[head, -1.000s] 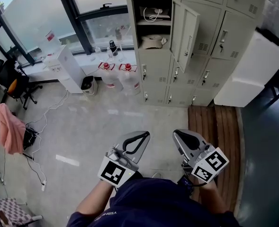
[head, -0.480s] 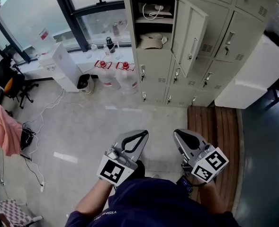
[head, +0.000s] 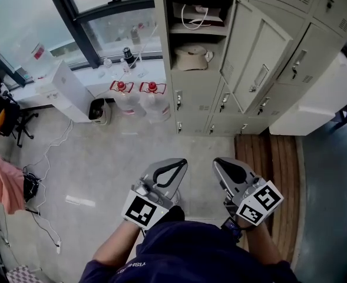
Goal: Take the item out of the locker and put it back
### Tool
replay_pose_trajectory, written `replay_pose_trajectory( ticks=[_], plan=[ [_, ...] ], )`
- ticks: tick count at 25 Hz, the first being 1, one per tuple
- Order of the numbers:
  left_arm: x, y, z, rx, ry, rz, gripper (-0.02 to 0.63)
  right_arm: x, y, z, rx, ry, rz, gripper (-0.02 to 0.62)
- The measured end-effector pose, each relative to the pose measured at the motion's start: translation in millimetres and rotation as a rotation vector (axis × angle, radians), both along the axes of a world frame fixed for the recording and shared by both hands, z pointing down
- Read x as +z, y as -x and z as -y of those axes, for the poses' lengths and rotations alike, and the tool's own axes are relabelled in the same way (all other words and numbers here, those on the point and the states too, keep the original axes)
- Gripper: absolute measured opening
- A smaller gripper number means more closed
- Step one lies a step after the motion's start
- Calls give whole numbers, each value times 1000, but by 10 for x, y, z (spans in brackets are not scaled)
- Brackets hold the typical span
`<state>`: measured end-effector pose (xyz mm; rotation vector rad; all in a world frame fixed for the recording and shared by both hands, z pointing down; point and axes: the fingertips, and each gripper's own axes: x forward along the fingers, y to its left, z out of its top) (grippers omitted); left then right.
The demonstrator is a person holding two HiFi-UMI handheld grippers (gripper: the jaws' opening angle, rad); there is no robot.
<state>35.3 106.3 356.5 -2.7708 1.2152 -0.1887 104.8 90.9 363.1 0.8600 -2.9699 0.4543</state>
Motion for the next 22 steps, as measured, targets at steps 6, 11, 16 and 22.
replay_pose_trajectory(
  ticks=[6,11,16,22],
  plan=[
    [15,433,534,18,4,-21,3,40,428,526,22,15,-5,5],
    [37,709,876,33,18,-36,3,0,695,866,47,10,-18,5],
    [109,868,1133,41,29,-45,3,64,859,1154,68,21,-35,5],
    [180,960,1395,42,29,-32,3,131,915,1465,96,32,-32,5]
  ],
)
